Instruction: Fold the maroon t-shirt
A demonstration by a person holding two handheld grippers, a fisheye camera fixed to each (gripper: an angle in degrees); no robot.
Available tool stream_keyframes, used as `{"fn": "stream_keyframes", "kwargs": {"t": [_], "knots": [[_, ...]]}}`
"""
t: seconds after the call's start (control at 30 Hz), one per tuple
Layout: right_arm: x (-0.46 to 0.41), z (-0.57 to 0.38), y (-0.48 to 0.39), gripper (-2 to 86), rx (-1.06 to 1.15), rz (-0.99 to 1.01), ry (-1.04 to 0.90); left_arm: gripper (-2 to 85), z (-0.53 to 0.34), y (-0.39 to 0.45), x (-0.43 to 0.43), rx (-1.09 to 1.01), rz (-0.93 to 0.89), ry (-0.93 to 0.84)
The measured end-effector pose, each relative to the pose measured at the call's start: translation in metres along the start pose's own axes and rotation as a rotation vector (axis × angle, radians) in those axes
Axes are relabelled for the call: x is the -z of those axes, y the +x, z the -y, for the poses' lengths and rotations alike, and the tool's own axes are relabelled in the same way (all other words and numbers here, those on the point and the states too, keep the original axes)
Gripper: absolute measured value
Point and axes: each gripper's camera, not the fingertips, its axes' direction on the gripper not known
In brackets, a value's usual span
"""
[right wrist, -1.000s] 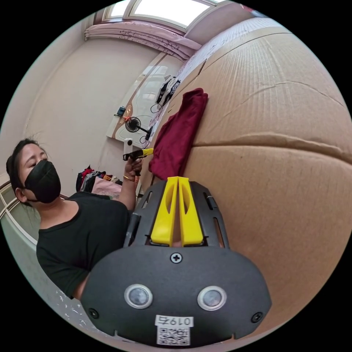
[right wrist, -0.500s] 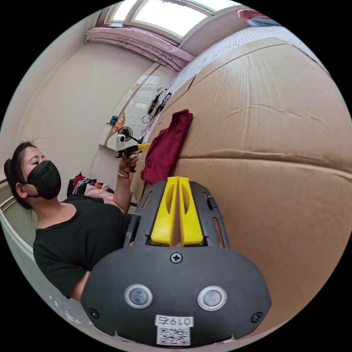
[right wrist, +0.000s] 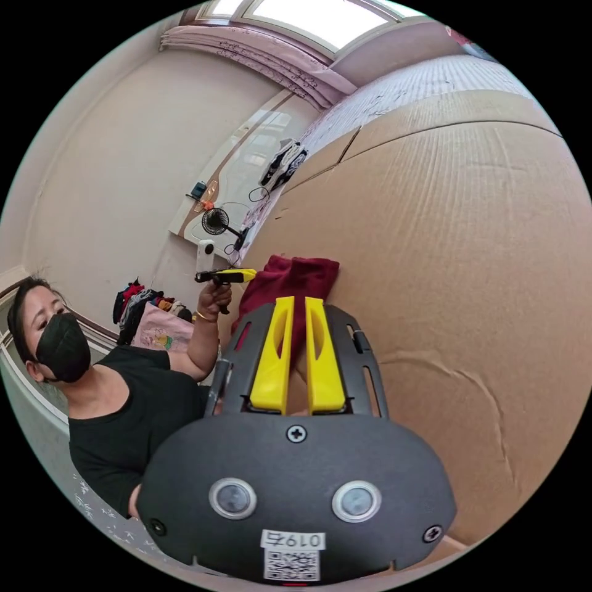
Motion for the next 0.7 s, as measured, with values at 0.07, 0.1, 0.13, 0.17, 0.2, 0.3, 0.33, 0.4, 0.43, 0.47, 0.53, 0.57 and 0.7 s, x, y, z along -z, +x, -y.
{"fn": "stream_keyframes", "kwargs": {"t": [0.07, 0.1, 0.13, 0.17, 0.2, 0.3, 0.33, 0.4, 0.43, 0.47, 0.53, 0.57, 0.7], "knots": [[-0.014, 0.005, 0.012, 2.6, -0.023, 0.009, -0.008, 2.0, -0.004, 0.001, -0.006, -0.002, 0.008, -0.002], [-0.017, 0.005, 0.015, 2.6, -0.029, 0.016, -0.008, 1.9, -0.006, 0.001, -0.010, -0.003, 0.008, -0.002], [-0.024, 0.006, 0.021, 2.3, -0.036, 0.034, -0.008, 1.8, -0.008, 0.001, -0.012, -0.004, 0.008, -0.002], [-0.031, 0.006, 0.026, 2.1, -0.039, 0.048, -0.010, 1.8, -0.011, 0.001, -0.016, -0.004, 0.011, -0.003], [-0.035, 0.007, 0.028, 1.9, -0.038, 0.051, -0.012, 1.7, -0.014, 0.002, -0.021, -0.001, 0.011, -0.001], [-0.051, 0.006, 0.036, 1.2, -0.045, 0.036, -0.009, 1.6, -0.024, 0.004, -0.031, 0.005, 0.001, 0.008], [-0.054, 0.005, 0.040, 1.1, -0.048, 0.031, 0.015, 1.6, -0.026, 0.005, -0.033, 0.006, -0.001, 0.009], [-0.057, 0.001, 0.048, 1.5, -0.061, 0.024, 0.049, 1.6, -0.036, 0.008, -0.041, 0.009, -0.009, 0.014], [-0.062, -0.001, 0.052, 2.4, -0.064, 0.017, 0.060, 1.7, -0.038, 0.009, -0.043, 0.009, -0.010, 0.014], [-0.070, -0.002, 0.058, 3.6, -0.073, 0.014, 0.061, 1.7, -0.043, 0.011, -0.048, 0.011, -0.013, 0.015], [-0.088, -0.002, 0.065, 5.6, -0.080, 0.019, 0.045, 1.6, -0.050, 0.014, -0.057, 0.014, -0.014, 0.014], [-0.102, -0.001, 0.068, 6.6, -0.072, 0.032, 0.029, 1.6, -0.055, 0.016, -0.063, 0.016, -0.013, 0.011], [-0.139, -0.002, 0.077, 5.2, -0.055, 0.010, -0.002, 1.5, -0.077, 0.031, -0.082, 0.018, 0.009, 0.023]]}}
